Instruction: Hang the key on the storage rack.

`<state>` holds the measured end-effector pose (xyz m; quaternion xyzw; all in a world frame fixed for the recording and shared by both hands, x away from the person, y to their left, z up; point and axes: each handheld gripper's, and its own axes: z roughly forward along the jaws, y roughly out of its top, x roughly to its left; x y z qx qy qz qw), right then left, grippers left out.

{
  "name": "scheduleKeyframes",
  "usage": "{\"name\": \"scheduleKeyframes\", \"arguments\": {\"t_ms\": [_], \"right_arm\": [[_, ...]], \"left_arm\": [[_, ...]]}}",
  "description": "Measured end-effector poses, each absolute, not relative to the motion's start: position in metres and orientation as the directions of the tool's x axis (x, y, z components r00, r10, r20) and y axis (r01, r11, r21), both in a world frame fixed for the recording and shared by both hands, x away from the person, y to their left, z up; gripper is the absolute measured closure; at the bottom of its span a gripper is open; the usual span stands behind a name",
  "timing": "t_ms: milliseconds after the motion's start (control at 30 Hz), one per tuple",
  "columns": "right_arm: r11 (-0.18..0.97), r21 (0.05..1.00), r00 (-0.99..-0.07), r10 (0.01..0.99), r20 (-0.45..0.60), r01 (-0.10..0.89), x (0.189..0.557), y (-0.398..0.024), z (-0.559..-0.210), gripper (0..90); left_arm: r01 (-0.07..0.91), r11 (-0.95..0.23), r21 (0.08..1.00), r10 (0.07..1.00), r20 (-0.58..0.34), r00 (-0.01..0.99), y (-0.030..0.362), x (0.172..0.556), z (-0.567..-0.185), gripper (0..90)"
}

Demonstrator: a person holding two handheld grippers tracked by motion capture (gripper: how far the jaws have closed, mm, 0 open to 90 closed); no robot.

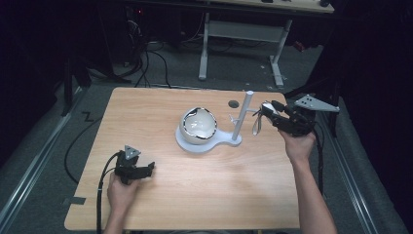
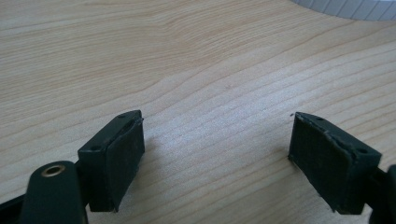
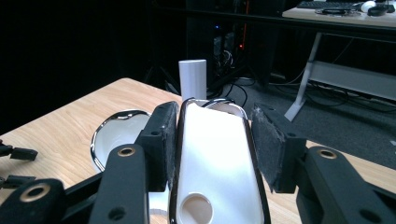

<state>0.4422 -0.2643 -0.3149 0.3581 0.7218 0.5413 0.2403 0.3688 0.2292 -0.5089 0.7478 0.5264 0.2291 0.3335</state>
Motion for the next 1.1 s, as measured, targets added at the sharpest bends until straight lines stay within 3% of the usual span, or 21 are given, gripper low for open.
{"name": "scheduleKeyframes", "arguments": {"t_ms": [1100], "right_arm": [[0.205,0.957,-0.653,0.757,-0.022,0.205,0.427,-0.253,-0.303,52.4]], "left_arm": [[0.635,-0.224,0.740,0.940,-0.008,0.341,0.229,0.369,-0.509,18.6]]}}
